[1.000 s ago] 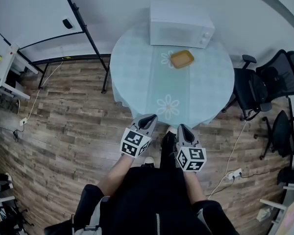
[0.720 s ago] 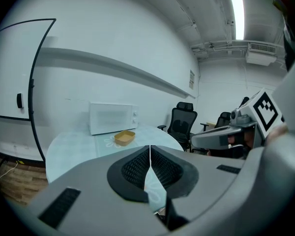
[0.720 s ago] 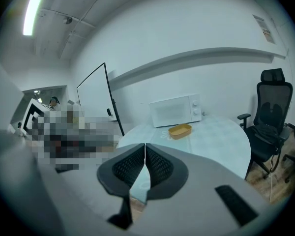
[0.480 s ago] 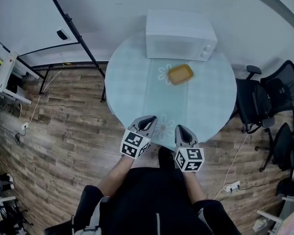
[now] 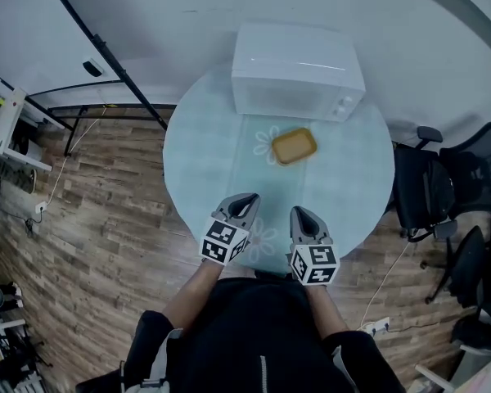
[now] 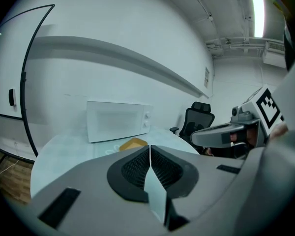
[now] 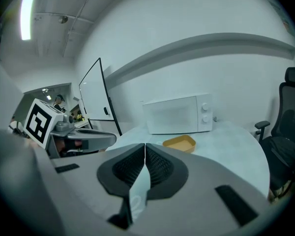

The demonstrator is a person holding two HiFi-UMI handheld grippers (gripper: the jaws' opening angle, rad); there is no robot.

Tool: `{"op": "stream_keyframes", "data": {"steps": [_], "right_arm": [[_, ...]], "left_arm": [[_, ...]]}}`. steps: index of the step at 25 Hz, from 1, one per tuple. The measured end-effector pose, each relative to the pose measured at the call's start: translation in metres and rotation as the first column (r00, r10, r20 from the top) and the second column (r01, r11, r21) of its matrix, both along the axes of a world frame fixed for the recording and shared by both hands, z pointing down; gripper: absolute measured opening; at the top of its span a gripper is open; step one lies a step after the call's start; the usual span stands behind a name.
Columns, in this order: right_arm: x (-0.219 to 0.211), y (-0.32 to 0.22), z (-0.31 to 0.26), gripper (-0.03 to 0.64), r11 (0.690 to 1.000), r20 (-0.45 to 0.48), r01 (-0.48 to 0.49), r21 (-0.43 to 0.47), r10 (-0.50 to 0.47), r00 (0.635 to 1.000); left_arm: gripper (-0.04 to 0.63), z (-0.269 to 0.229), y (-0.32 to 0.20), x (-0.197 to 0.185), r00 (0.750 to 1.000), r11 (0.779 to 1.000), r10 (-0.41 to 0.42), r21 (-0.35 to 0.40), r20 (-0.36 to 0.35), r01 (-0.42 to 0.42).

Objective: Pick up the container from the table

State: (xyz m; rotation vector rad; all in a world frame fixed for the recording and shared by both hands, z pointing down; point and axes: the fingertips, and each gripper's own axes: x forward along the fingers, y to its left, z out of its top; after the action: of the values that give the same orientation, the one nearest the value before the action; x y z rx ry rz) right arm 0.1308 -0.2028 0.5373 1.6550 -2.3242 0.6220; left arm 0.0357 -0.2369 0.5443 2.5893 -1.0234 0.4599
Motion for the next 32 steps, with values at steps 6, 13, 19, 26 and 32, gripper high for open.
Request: {"op": "stream_keyframes", "data": {"steps": [6, 13, 19, 26, 32], "right_arm": [[0.014, -0.031, 0.004, 0.025, 0.999, 0.009, 0.035, -0.003, -0.035, 0.999], [0.02, -0.058, 0.015, 0.025, 0.996, 0.029, 0.093, -0.017, -0.093, 0.995], [0.019, -0.07, 0.023, 0.025, 0.989, 0.033, 0.14, -0.045, -0.139, 0.99], [0.008, -0.077, 0.032, 0.025, 0.983, 0.026, 0.171, -0.063, -0.17, 0.985], [0.011, -0.083, 0.035, 0.025, 0.989, 0.025, 0.133, -0.072, -0.131, 0.991]], "left_arm": [[0.018, 0.006, -0.03, 0.019, 0.999, 1.0, -0.028, -0.009, 0.017, 0.028], [0.02, 0.015, -0.053, 0.03, 0.997, 0.997, -0.064, -0.033, 0.042, 0.065], [0.059, 0.021, -0.067, 0.031, 0.992, 0.992, -0.109, -0.052, 0.058, 0.112], [0.134, 0.023, -0.09, 0.021, 0.985, 0.987, -0.157, -0.025, 0.066, 0.158], [0.156, 0.028, -0.111, 0.026, 0.988, 0.989, -0.144, -0.015, 0.054, 0.145]]}}
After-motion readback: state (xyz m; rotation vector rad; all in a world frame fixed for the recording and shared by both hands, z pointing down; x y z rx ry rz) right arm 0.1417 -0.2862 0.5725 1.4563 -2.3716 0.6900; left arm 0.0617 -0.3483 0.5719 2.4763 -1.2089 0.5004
